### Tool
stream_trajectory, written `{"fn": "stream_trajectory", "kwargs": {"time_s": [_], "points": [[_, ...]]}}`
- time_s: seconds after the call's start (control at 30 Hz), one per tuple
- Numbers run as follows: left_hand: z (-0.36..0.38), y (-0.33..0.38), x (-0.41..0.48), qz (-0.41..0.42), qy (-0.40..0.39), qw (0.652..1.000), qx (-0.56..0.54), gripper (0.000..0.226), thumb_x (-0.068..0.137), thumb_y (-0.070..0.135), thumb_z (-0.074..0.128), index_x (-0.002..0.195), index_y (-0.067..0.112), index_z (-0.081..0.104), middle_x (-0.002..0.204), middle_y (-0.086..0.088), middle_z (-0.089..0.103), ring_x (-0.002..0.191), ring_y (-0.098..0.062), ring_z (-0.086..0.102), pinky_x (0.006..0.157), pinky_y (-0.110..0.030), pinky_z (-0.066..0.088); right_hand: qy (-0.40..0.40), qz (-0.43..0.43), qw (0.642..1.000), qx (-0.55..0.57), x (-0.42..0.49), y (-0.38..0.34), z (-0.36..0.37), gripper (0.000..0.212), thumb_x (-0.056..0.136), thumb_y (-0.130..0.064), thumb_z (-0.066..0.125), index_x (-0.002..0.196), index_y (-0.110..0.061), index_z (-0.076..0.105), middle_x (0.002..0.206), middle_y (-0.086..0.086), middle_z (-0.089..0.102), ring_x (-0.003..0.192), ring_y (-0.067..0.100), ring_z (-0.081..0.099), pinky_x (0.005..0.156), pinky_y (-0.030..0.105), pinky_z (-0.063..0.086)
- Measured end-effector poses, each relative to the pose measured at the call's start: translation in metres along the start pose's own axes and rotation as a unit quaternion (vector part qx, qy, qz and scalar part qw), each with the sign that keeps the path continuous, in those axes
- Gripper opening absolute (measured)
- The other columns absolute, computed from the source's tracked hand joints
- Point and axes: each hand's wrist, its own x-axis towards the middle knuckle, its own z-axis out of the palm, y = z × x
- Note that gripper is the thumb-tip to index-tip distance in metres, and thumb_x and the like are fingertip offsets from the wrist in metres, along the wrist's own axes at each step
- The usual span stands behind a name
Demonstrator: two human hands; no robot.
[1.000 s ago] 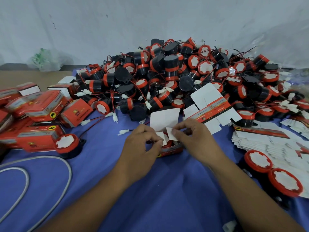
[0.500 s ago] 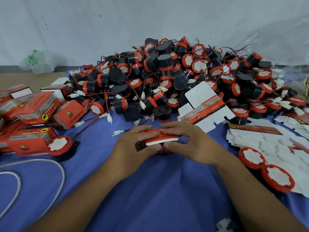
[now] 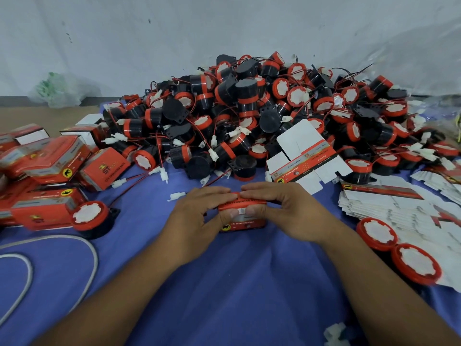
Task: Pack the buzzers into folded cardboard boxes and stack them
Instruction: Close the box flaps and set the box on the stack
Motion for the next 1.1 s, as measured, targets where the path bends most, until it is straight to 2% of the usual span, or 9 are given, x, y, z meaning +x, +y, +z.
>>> {"fn": "stream_trajectory", "kwargs": {"time_s": [0.1, 0.23, 0.33, 0.47, 0.6, 0.73, 0.97, 1.03, 1.1], "points": [[-0.0005, 0.0018, 0.0006, 0.024, 0.012, 0.999, 0.027, 0.036, 0.091, 0.043, 0.060, 0.120, 0.023, 0.071, 0.121, 0.017, 0.060, 0.111, -0.007, 0.056, 0.097, -0.029, 0.046, -0.001, 0.005, 1.000, 0.008, -0.0004, -0.0017, 0.0008, 0.031, 0.092, -0.029, 0.068, 0.124, -0.030, 0.070, 0.135, -0.014, 0.062, 0.125, -0.007, 0.052, 0.106, 0.025, 0.047], [-0.0022, 0.0012, 0.0026, 0.050, 0.014, 0.997, 0.057, 0.035, 0.093, 0.039, 0.057, 0.119, 0.022, 0.072, 0.119, 0.018, 0.059, 0.108, -0.005, 0.053, 0.095, -0.022, 0.042, -0.005, 0.001, 1.000, 0.011, -0.0005, -0.0018, 0.0005, 0.031, 0.095, -0.030, 0.065, 0.126, -0.029, 0.070, 0.134, -0.014, 0.063, 0.126, -0.004, 0.052, 0.107, 0.032, 0.047], [-0.0028, 0.0021, 0.0031, 0.058, 0.017, 0.997, 0.057, 0.032, 0.094, 0.034, 0.058, 0.118, 0.020, 0.072, 0.119, 0.011, 0.065, 0.110, -0.004, 0.053, 0.096, -0.020, 0.043, -0.001, 0.003, 1.000, 0.020, -0.0001, -0.0012, 0.0016, 0.033, 0.094, -0.035, 0.064, 0.125, -0.029, 0.070, 0.133, -0.012, 0.063, 0.127, -0.001, 0.053, 0.108, 0.036, 0.047], [-0.0035, 0.0050, 0.0042, 0.058, 0.009, 0.997, 0.047, 0.032, 0.095, 0.031, 0.057, 0.119, 0.016, 0.072, 0.119, 0.002, 0.069, 0.112, -0.006, 0.058, 0.099, -0.025, 0.047, -0.003, 0.000, 1.000, 0.022, 0.0009, -0.0005, 0.0026, 0.033, 0.093, -0.038, 0.062, 0.124, -0.030, 0.070, 0.134, -0.011, 0.063, 0.128, -0.002, 0.052, 0.109, 0.036, 0.046], [-0.0048, 0.0059, 0.0040, 0.060, -0.006, 0.997, 0.039, 0.034, 0.096, 0.030, 0.055, 0.121, 0.014, 0.071, 0.121, 0.000, 0.069, 0.113, -0.007, 0.060, 0.099, -0.024, 0.048, -0.009, 0.001, 1.000, 0.024, 0.0005, 0.0009, 0.0023, 0.034, 0.093, -0.040, 0.062, 0.124, -0.031, 0.070, 0.135, -0.011, 0.062, 0.128, -0.005, 0.051, 0.108, 0.032, 0.046], [-0.0079, 0.0073, 0.0074, 0.074, -0.008, 0.996, 0.040, 0.035, 0.098, 0.030, 0.052, 0.118, 0.010, 0.072, 0.115, 0.000, 0.071, 0.105, -0.007, 0.062, 0.093, -0.019, 0.049, 0.007, -0.014, 0.999, 0.039, 0.0007, 0.0016, 0.0040, 0.034, 0.091, -0.041, 0.062, 0.121, -0.029, 0.071, 0.127, -0.016, 0.066, 0.123, -0.006, 0.054, 0.104, 0.025, 0.047], [-0.0062, 0.0070, 0.0011, 0.067, -0.028, 0.997, 0.029, 0.036, 0.095, 0.028, 0.059, 0.125, 0.012, 0.068, 0.133, 0.004, 0.059, 0.123, -0.004, 0.053, 0.105, -0.008, 0.035, -0.033, -0.017, 0.999, 0.023, 0.0011, 0.0050, 0.0033, 0.036, 0.091, -0.037, 0.065, 0.126, -0.029, 0.069, 0.138, -0.013, 0.058, 0.126, -0.001, 0.053, 0.106, 0.032, 0.047], [-0.0057, 0.0081, 0.0014, 0.075, -0.036, 0.996, 0.030, 0.035, 0.094, 0.026, 0.059, 0.125, 0.011, 0.068, 0.135, 0.005, 0.057, 0.125, -0.008, 0.054, 0.107, -0.010, 0.036, -0.046, -0.022, 0.999, 0.014, 0.0010, 0.0056, 0.0026, 0.037, 0.093, -0.036, 0.063, 0.128, -0.027, 0.068, 0.141, -0.013, 0.055, 0.129, 0.000, 0.051, 0.107, 0.033, 0.046], [-0.0053, 0.0087, 0.0017, 0.111, -0.045, 0.992, 0.045, 0.032, 0.094, 0.020, 0.062, 0.123, 0.009, 0.070, 0.135, 0.000, 0.059, 0.124, -0.014, 0.057, 0.106, -0.020, 0.042, -0.062, -0.020, 0.998, 0.015, 0.0008, 0.0063, 0.0031, 0.037, 0.095, -0.035, 0.061, 0.130, -0.027, 0.067, 0.144, -0.012, 0.051, 0.132, 0.001, 0.048, 0.109, 0.034, 0.044]]}}
